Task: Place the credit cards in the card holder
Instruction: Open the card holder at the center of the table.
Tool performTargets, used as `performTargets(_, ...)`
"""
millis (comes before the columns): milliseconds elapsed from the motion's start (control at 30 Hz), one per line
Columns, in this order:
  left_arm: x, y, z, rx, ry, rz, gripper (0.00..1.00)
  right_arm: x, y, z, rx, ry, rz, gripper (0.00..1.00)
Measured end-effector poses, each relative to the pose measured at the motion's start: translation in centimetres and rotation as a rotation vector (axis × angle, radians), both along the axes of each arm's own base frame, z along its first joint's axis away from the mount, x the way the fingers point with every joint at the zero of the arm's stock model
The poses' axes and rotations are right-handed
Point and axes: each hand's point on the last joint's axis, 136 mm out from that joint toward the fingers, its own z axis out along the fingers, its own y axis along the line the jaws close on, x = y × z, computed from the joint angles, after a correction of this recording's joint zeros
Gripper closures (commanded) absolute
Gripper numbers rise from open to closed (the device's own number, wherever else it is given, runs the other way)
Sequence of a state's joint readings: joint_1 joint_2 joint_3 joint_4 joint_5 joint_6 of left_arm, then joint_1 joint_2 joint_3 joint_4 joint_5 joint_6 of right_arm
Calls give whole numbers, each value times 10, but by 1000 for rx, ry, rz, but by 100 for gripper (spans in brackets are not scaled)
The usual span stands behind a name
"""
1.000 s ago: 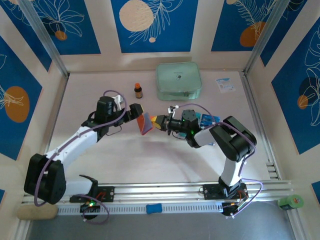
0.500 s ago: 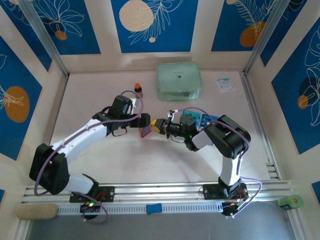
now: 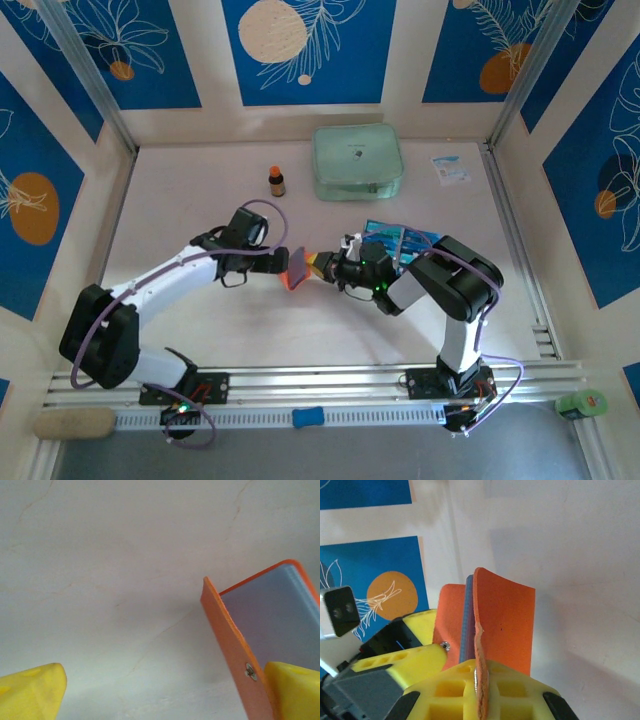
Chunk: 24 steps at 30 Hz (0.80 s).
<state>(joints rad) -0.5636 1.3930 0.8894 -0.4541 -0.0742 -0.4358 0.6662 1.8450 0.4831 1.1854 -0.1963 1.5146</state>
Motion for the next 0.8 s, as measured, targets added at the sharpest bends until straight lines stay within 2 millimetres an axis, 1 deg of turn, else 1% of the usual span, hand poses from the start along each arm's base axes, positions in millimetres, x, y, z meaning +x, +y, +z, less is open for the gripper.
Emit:
performTargets(200, -9, 9, -15, 36, 28, 9, 0, -5, 0, -7, -35, -12, -27, 100)
performTargets(467, -22, 20, -42, 93, 82, 15, 0, -23, -6, -29, -117, -7, -68, 100)
performTargets(633, -24, 22, -52, 115, 95, 15, 0, -34, -9, -42, -169, 10, -88, 99)
performTargets(733, -23, 23, -56, 128, 99, 19, 0, -39, -9, -42, -191, 11, -96, 84)
performTargets(800, -23, 25, -58, 137, 103, 20, 0, -43, -8, -39, -201, 12, -95, 72)
